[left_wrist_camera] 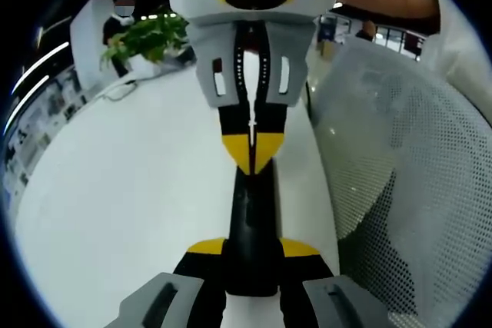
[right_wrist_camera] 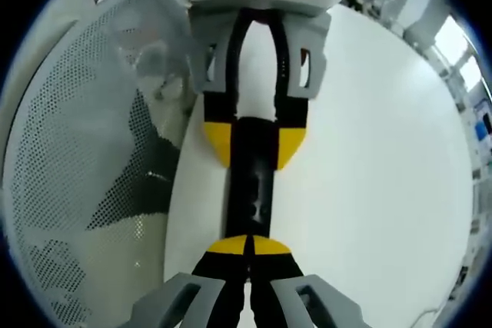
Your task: Press the specified remote control buttons in sequence, fully releasing each button before pressing the next.
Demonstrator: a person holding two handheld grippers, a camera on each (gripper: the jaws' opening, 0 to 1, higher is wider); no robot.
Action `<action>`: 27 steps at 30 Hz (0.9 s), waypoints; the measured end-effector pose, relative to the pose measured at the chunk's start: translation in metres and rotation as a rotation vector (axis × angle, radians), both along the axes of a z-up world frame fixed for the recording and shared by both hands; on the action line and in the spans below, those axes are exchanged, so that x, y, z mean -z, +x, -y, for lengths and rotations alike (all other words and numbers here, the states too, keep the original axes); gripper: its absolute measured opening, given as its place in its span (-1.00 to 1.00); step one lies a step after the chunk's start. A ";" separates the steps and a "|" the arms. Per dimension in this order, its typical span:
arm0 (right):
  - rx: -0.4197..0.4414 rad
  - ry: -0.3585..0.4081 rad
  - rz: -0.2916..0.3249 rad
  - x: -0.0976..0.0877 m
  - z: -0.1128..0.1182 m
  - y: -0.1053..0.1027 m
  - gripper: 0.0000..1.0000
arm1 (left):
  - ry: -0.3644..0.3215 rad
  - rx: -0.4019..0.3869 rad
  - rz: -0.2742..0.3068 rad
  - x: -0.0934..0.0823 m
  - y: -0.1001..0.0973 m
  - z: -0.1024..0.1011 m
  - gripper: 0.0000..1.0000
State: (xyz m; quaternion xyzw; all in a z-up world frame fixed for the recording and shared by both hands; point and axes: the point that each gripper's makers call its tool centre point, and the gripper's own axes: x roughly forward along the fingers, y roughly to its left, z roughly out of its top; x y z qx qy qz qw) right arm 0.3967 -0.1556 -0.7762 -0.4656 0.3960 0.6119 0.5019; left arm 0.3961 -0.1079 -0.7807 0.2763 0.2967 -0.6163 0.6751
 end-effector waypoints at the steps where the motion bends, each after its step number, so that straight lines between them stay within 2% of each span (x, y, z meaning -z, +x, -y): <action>1: -0.001 0.000 0.000 0.000 0.000 0.000 -1.00 | 0.001 0.000 0.000 0.000 0.000 0.000 -0.53; 10: 0.003 0.011 -0.010 -0.002 0.001 0.001 -1.00 | -0.001 0.002 0.000 -0.001 0.001 0.000 -0.53; 20: -0.001 0.057 0.010 -0.020 -0.013 0.010 -1.00 | -0.006 -0.001 0.001 -0.002 0.001 0.001 -0.53; 27: -0.010 0.054 0.017 -0.023 -0.016 0.014 -1.00 | -0.005 -0.001 0.003 -0.002 0.001 0.000 -0.53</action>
